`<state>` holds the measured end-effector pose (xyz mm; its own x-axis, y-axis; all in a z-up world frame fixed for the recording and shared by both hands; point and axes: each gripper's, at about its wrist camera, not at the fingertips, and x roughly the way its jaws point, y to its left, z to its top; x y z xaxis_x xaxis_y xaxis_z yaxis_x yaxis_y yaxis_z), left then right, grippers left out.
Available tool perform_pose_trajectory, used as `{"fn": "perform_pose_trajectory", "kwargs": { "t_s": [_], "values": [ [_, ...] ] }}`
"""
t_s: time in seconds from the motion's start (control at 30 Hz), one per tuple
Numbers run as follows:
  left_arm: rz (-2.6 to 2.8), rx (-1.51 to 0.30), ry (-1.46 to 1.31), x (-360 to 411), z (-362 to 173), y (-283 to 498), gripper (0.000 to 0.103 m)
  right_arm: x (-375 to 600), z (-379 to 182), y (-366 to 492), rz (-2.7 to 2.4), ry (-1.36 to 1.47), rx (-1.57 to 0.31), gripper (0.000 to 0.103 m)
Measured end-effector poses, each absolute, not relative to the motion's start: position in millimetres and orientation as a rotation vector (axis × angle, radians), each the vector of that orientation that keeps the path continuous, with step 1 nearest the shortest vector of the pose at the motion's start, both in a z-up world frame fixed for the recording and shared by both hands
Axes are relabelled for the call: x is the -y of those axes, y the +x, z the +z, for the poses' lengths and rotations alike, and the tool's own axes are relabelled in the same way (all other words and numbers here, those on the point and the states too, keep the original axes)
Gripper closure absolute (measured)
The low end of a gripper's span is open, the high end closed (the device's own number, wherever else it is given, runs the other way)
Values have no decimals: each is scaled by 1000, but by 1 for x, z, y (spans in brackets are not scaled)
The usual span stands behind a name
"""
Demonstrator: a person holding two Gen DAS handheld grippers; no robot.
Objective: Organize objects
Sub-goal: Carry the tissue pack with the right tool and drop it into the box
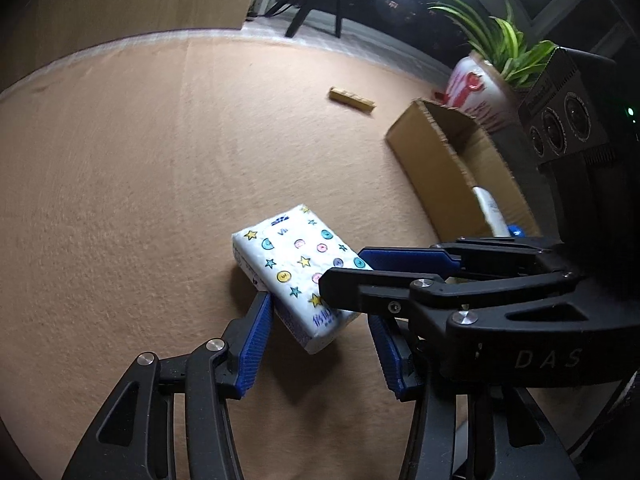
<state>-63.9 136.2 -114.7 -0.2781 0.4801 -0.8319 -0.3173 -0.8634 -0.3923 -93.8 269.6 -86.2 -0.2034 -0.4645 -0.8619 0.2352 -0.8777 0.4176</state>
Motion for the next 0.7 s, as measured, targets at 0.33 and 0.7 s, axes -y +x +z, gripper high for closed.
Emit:
{"fn": "perform_pose_trajectory", "kwargs": {
  "t_s": [0.33, 0.7],
  "values": [
    [2140, 144, -1355, -185, -69, -61, 51, -328, -40, -64, -2269, 1496, 388, 72],
    [2028, 42, -1246, -265, -39, -56, 51, -397, -20, -34, -2430, 1449, 473, 72]
  ]
}}
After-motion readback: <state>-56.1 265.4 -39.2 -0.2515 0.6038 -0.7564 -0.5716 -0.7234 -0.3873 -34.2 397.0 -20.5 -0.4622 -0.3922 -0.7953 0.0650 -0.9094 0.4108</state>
